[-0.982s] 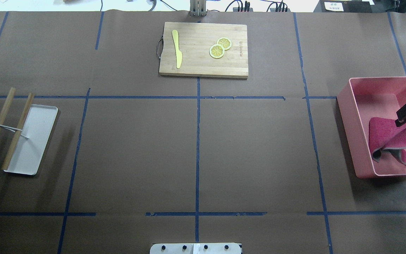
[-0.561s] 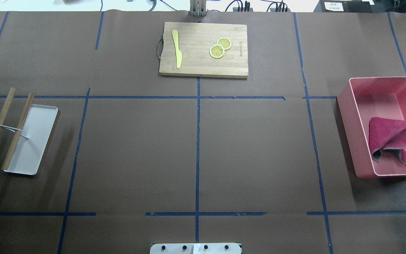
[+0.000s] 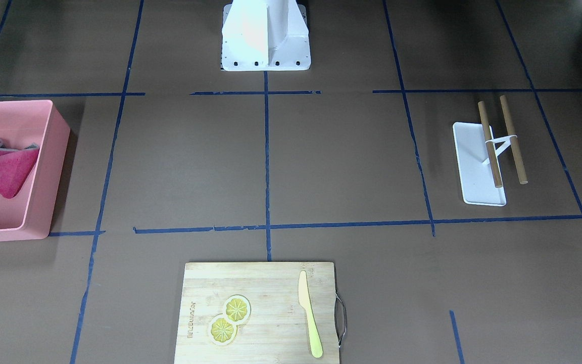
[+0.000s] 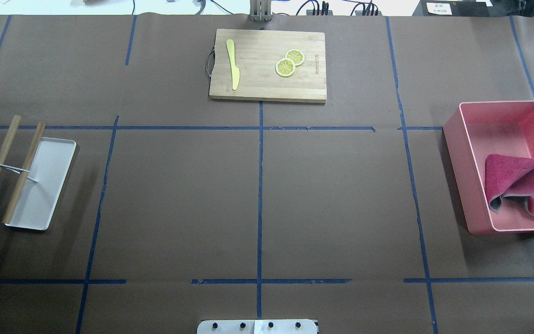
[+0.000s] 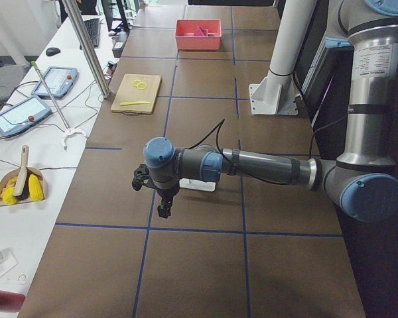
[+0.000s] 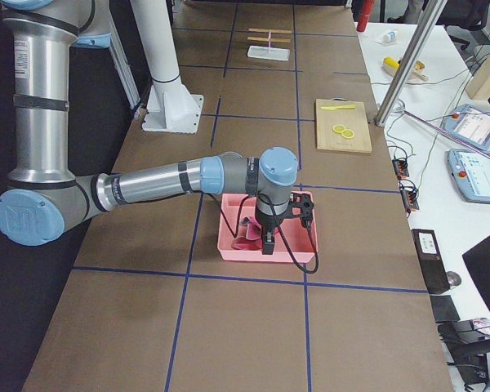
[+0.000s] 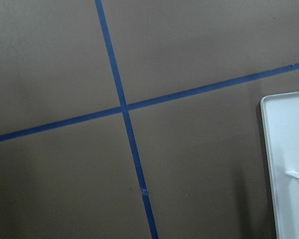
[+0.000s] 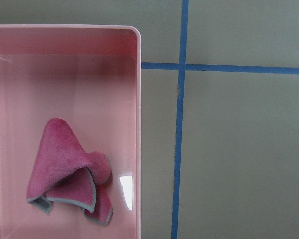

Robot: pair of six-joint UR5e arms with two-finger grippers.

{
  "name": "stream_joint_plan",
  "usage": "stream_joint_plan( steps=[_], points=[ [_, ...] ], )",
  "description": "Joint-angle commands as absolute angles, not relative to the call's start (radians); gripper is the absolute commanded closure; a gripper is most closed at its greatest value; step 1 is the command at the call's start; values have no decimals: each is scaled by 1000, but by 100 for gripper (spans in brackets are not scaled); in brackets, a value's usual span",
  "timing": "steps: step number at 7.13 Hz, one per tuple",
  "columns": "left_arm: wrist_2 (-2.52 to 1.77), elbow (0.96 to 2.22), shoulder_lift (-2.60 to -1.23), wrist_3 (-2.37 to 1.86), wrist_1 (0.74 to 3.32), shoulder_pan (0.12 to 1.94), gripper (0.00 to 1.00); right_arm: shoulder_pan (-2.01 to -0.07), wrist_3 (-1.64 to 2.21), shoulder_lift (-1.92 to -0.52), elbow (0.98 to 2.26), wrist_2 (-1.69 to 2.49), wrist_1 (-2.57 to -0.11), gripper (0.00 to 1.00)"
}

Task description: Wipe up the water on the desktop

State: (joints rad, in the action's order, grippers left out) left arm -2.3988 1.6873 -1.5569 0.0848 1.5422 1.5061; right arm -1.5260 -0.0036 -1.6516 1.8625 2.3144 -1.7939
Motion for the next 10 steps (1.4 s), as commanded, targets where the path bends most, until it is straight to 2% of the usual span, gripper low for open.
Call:
stream_joint_plan(
  steps=[1, 3, 10],
  points=[
    [-2415, 1680, -1560, 78, 1534, 1516, 0, -1531, -11, -1658, 1853, 2319, -1792, 0],
    [-2414, 1687, -1587, 78, 1472, 1516, 0, -1529, -9, -1686, 1852, 2316, -1787, 0],
    [-2329, 1740, -1540, 84, 1502, 1517, 0, -1529, 2, -1684, 1844, 2316, -1787, 0]
  ],
)
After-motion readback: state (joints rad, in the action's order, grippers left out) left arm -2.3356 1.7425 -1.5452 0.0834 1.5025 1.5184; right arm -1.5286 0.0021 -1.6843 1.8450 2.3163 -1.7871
